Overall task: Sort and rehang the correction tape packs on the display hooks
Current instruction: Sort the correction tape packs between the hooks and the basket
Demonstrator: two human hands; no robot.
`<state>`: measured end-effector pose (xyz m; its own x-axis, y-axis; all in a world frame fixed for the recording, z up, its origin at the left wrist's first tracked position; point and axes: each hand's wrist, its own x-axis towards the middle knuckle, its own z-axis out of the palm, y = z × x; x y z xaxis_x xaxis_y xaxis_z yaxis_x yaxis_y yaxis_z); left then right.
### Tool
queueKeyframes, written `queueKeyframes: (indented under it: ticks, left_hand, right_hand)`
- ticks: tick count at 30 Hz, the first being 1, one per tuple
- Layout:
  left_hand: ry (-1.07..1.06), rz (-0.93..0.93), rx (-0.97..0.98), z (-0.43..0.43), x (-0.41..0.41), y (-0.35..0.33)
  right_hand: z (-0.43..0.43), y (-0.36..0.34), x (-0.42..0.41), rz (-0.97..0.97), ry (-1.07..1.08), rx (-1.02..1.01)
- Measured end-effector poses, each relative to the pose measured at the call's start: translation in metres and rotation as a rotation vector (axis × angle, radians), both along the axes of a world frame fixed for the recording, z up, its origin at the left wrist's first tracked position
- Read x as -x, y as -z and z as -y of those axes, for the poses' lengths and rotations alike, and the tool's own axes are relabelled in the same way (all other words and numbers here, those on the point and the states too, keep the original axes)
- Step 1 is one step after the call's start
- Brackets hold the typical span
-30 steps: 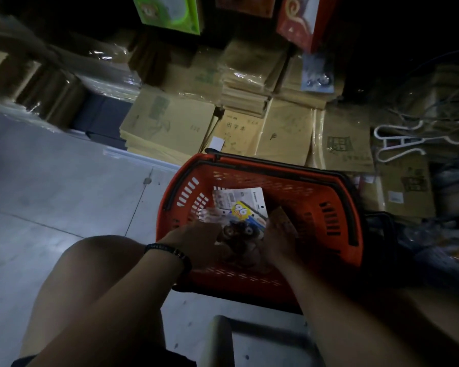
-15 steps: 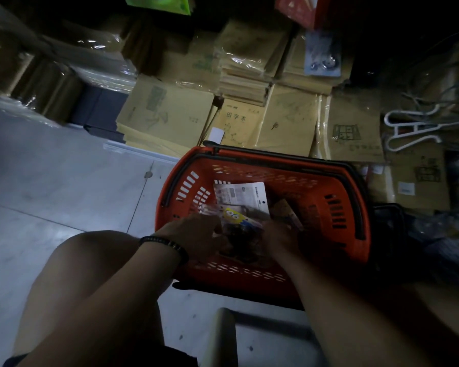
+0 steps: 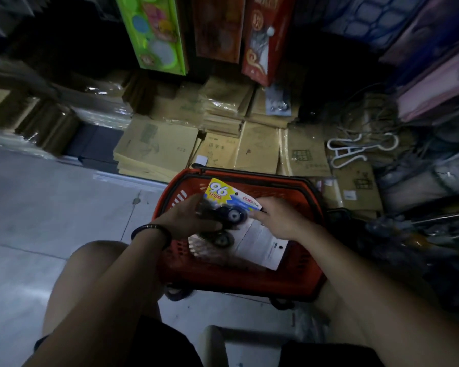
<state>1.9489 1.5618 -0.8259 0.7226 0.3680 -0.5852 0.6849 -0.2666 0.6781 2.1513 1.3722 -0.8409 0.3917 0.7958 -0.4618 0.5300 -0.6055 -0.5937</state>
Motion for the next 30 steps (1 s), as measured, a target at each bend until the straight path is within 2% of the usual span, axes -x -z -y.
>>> queueKeyframes:
  ticks: [3, 9, 13, 18, 20, 24, 30]
  left_hand:
    - [-0.059, 0.113, -0.054, 0.007, 0.006, -0.011]
    - [-0.202, 0.312, 0.164, 0.017, 0.023, -0.027]
    - [-0.392, 0.499, 0.221, 0.016, 0.037, -0.035]
    - [-0.532, 0.694, 0.327, 0.028, 0.05, -0.059]
    - [-0.539, 0.732, 0.323, 0.035, 0.052, -0.073]
    - [-0.521, 0.77, 0.332, 0.044, 0.05, -0.106]
    - [-0.564, 0.908, 0.393, 0.052, 0.044, -0.164]
  right_hand:
    - [0.009, -0.023, 0.007, 0.012, 0.003, -0.048]
    - [0.031, -0.055, 0.012, -0.209, 0.175, -0.125]
    - [0.047, -0.079, 0.012, -0.231, 0.277, -0.176]
    - [0.049, -0.123, 0.022, -0.315, 0.404, -0.209]
    - [0.047, -0.142, 0.027, -0.489, 0.485, -0.244]
    - [0.046, -0.181, 0.032, -1.151, 0.667, -0.382]
    - [0.051, -0.233, 0.041, -1.595, 0.526, -0.628]
